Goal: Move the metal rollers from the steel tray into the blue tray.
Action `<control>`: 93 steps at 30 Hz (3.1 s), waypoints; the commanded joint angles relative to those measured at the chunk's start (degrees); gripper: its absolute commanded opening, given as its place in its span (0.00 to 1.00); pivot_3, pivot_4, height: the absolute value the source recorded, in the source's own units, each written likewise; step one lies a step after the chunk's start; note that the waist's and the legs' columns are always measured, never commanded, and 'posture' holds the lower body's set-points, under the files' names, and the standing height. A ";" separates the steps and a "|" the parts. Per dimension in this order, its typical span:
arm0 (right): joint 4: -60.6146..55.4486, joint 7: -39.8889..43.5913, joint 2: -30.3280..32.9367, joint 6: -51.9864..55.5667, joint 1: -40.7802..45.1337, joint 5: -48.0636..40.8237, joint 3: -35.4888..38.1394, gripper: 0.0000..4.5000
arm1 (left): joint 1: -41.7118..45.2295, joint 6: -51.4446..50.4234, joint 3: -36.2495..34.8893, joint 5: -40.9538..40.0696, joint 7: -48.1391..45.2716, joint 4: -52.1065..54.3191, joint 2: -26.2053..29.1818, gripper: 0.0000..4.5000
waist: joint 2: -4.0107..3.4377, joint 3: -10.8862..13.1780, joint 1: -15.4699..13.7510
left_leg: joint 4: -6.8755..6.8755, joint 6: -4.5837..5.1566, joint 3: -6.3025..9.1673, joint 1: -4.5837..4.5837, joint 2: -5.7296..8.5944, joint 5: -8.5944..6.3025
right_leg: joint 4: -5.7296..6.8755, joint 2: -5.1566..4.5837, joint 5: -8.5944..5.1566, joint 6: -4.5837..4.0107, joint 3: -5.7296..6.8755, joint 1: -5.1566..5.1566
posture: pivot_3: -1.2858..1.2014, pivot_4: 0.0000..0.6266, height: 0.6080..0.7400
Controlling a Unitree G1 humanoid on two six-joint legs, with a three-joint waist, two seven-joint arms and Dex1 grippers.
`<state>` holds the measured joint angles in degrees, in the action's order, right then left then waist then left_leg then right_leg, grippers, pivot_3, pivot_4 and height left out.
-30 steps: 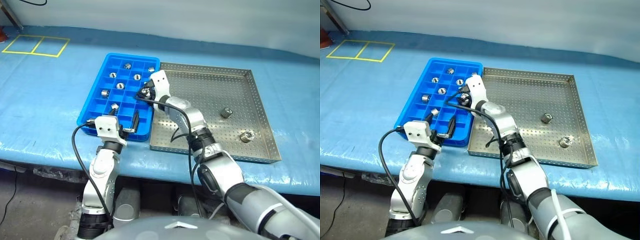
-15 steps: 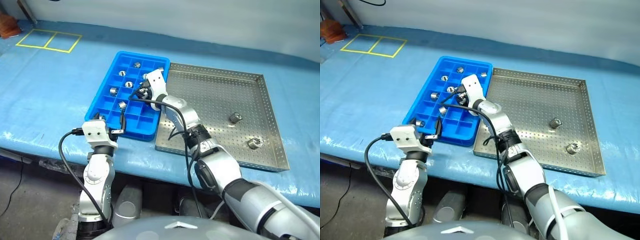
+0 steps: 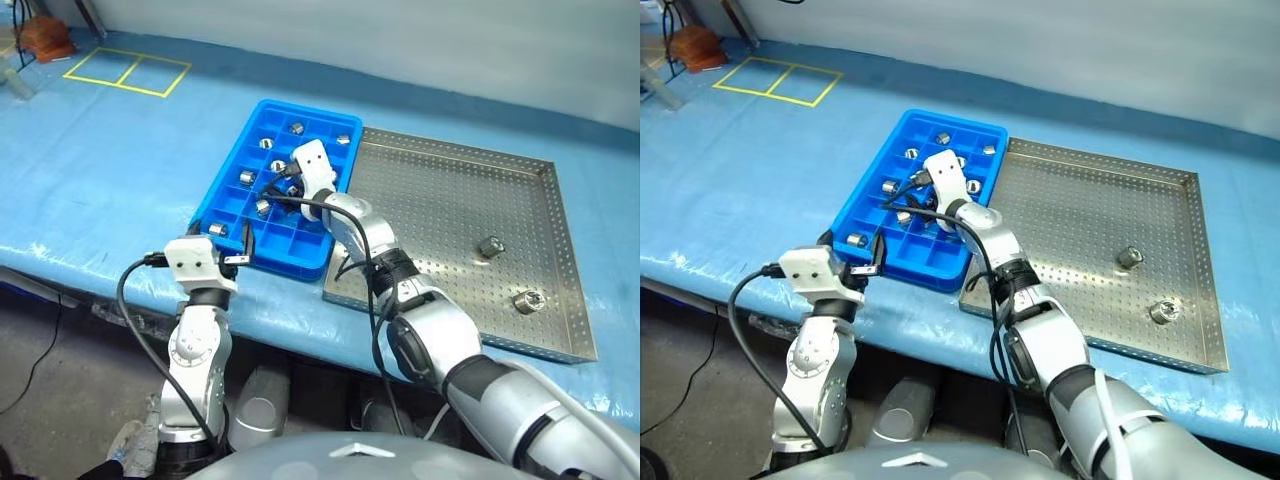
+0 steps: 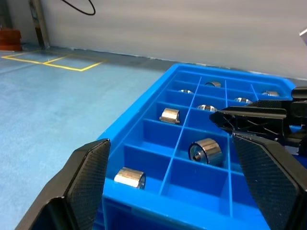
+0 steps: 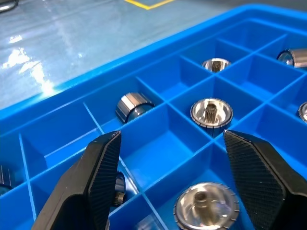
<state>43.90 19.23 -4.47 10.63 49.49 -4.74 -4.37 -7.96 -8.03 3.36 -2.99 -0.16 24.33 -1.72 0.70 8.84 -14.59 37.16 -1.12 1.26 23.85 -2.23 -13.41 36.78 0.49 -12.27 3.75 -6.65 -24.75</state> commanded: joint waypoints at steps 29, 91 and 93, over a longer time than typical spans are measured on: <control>-29.35 -12.69 15.09 29.36 -20.76 -5.02 15.83 0.68 | 13.73 0.65 5.01 -2.92 -12.18 -12.37 2.00 1.00 | -0.02 -0.03 16.19 | 0.13 0.04 -0.07 -0.22 0.01 0.00 | 0.12 0.01 0.34 0.26 -0.23 0.25 | 0.55 0.24 1.00; -28.58 28.72 19.15 17.69 -13.46 -4.58 -10.74 0.40 | -3.57 5.15 4.17 -3.00 -6.18 3.90 1.70 1.00 | 0.02 -0.04 -11.32 | 0.42 -0.40 0.01 0.78 -0.25 -0.14 | 0.09 0.05 -0.01 -0.06 0.46 -0.72 | 0.71 0.24 1.00; -28.75 29.01 19.80 18.41 -13.69 -4.32 -11.07 0.40 | -3.38 5.06 4.30 -3.01 -6.39 3.84 1.89 1.00 | 0.02 -0.05 -11.35 | 0.42 -0.40 0.00 0.79 -0.27 -0.14 | 0.12 0.06 0.01 -0.08 0.48 -0.75 | 0.71 0.24 1.00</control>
<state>15.90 48.06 14.44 27.93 36.10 -9.46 -15.60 -11.77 -3.39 7.21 -5.67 -6.09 27.12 0.00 0.72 8.79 -25.93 37.58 -1.52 1.28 24.64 -2.52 -13.55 36.90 0.56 -12.25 3.66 -6.14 -25.50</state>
